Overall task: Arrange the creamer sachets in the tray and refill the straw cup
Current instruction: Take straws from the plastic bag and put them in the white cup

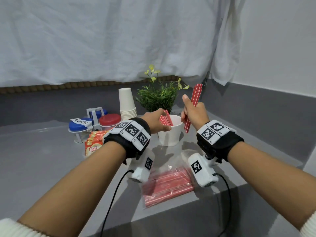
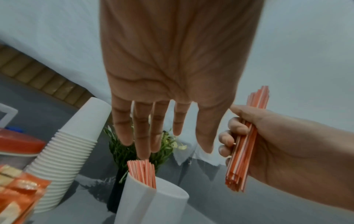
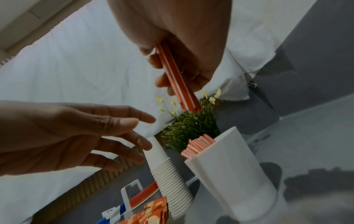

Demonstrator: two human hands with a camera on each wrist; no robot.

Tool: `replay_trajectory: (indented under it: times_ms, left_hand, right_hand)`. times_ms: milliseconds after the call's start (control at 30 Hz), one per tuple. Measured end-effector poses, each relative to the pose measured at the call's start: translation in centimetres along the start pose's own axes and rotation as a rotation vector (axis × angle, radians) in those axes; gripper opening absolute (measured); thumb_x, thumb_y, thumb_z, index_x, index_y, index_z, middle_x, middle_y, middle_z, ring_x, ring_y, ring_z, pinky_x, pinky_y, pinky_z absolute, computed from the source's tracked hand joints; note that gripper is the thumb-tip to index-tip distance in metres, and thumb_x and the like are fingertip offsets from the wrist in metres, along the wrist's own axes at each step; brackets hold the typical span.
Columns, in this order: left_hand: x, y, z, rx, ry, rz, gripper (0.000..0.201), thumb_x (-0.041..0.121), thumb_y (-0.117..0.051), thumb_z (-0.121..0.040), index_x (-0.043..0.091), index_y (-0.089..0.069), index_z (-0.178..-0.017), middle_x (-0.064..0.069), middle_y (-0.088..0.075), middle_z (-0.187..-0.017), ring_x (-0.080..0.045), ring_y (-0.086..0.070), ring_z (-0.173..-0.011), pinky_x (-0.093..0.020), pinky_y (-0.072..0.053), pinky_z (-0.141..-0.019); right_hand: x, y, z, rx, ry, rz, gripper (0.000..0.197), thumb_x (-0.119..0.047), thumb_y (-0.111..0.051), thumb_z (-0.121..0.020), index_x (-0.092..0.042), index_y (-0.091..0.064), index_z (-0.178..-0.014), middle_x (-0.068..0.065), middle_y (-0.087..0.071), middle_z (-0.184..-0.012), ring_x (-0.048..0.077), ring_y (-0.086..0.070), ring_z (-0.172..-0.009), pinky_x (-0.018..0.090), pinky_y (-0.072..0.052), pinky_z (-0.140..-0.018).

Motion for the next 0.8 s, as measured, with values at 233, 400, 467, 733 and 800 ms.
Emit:
replay_trajectory:
  times_ms: [233,400,467,733,800]
  left_hand:
    - [-3.2,3.3,-4.3,0.116,0.092,0.169,0.038,0.025,-0.061,-0.088,0.008,-0.052,-0.12,-0.011,-0.06,-0.12,-0.026,-0.061,-0.106,-0.033,-0.049,-0.09]
    - [-6.0,2.0,-7.8,0.136,0.157,0.307,0.015,0.018,-0.064,-0.085,0.012,-0.054,-0.094,-0.008,-0.062,-0.09,-0.024,-0.063,-0.085,-0.037,-0.052,-0.085]
    - [-7.1,1.3,-9.2,0.146,0.192,0.371,0.021,0.019,-0.067,-0.084,0.017,-0.046,-0.078,-0.002,-0.058,-0.076,-0.019,-0.061,-0.073,-0.033,-0.054,-0.077]
    - [-8.5,-0.3,-13.5,0.321,0.168,0.483,0.029,-0.002,-0.066,-0.079,0.016,-0.053,-0.06,-0.015,-0.062,-0.079,-0.027,-0.064,-0.079,-0.04,-0.057,-0.082]
    - [-8.8,-0.5,-14.0,0.335,0.16,0.558,0.028,-0.006,-0.061,-0.079,0.014,-0.056,-0.06,-0.02,-0.065,-0.08,-0.028,-0.065,-0.077,-0.042,-0.057,-0.081]
  right_hand:
    - [0.4,-3.1,-5.2,0.041,0.009,0.091,0.057,-0.043,-0.045,-0.091,-0.01,-0.046,-0.045,0.008,-0.052,-0.049,0.031,-0.058,-0.063,0.046,-0.049,-0.087]
    - [3.3,-5.3,-7.5,-0.029,0.011,0.25,0.052,-0.038,-0.044,-0.09,-0.01,-0.051,-0.047,0.004,-0.054,-0.049,0.027,-0.06,-0.06,0.041,-0.05,-0.084]
    - [4.9,-6.1,-8.1,-0.09,-0.006,0.312,0.049,-0.032,-0.047,-0.089,-0.011,-0.053,-0.045,0.001,-0.053,-0.044,0.019,-0.055,-0.049,0.039,-0.052,-0.077]
    - [9.0,-9.0,-7.6,-0.415,0.023,0.652,0.034,-0.025,-0.054,-0.086,-0.018,-0.045,-0.053,0.002,-0.053,-0.063,0.024,-0.053,-0.073,0.038,-0.047,-0.074]
    - [9.1,-9.5,-7.5,-0.489,0.032,0.718,0.031,-0.025,-0.056,-0.086,-0.021,-0.045,-0.056,-0.002,-0.05,-0.065,0.024,-0.051,-0.08,0.035,-0.044,-0.075]
Point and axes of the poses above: each hand's wrist, its own z-axis away from the middle knuckle, its own y-axis out of the back of the hand, x = y × z, the point moved 9 cm from there along -z, towards the middle knuckle
